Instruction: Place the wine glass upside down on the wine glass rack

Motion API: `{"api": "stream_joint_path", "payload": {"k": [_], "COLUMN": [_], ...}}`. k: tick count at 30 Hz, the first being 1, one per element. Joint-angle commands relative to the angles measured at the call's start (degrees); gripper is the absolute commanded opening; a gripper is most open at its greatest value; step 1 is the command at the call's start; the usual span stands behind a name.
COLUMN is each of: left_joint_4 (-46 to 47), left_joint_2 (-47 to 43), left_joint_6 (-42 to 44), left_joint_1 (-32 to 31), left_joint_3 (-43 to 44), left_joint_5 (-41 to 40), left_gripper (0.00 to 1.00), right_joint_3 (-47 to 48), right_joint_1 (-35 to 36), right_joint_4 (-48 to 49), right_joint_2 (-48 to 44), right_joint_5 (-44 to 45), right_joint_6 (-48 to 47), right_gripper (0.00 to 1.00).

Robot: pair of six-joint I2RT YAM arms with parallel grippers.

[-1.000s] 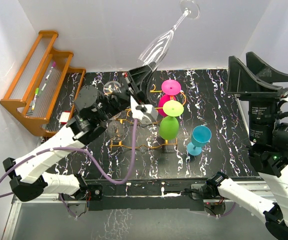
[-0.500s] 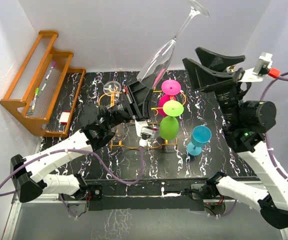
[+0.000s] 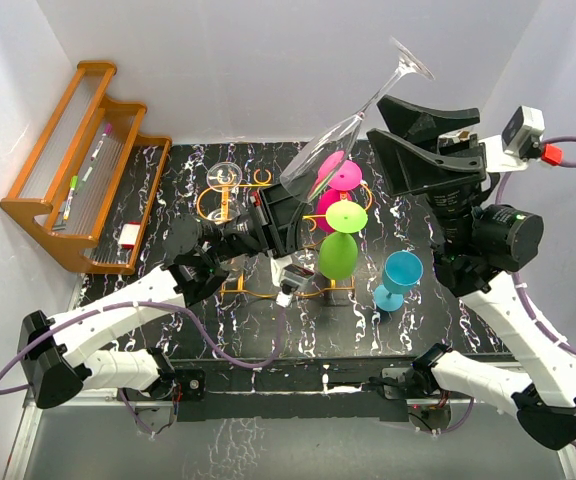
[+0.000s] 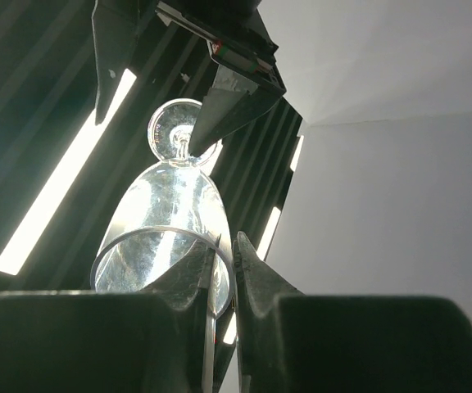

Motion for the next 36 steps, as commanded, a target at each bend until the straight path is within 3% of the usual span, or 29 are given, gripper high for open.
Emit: {"api": "stream_joint_path", "payload": {"k": [1, 13, 19, 22, 23, 24, 25, 36], "left_joint_4": [4.3, 5.3, 5.1, 4.9, 4.8, 4.7, 4.6, 3.7], "left_joint_2": [-3.1, -4.1, -3.6, -3.5, -3.5, -3.6, -3.7, -4.5], "left_joint_6": [1.6, 3.7, 4.4, 4.6, 4.7, 4.7, 4.9, 3.9], "left_joint_1": [0.6, 1.8, 1.9, 2.2, 2.2, 2.3, 2.3, 3.7], "left_joint_3": [-0.1, -3.4, -2.3, -1.7, -1.7, -1.8, -2.0, -3.2], "left_joint_5": [2.1, 5.1, 5.3, 5.1, 5.0, 5.1, 5.1, 1.8], "left_gripper": [0.0, 0.0, 0.0, 0.0, 0.0, 0.0, 0.0, 0.0], "right_joint_3": [1.1, 1.3, 1.8, 0.7, 0.4, 0.3, 0.2, 2.4], "right_joint_1": [0.0, 0.0, 0.0, 0.0, 0.0, 0.0, 0.0, 0.0], "right_joint_4": [3.0, 5.3, 6.1, 7.1, 7.4, 7.5, 7.1, 5.0], "right_joint_2": [1.4, 3.1, 5.1, 5.3, 5.4, 5.5, 5.5, 5.3], "right_joint_5": [-1.0, -1.7, -4.6, -4.7, -4.7, -4.4, -4.0, -2.9], "right_joint_6": [2.2, 4.0, 6.0, 6.9, 7.2, 7.5, 7.8, 10.0], "right_gripper": [0.74, 0.68, 0.59, 0.46, 0.36, 0.17, 0.09, 0.08]}}
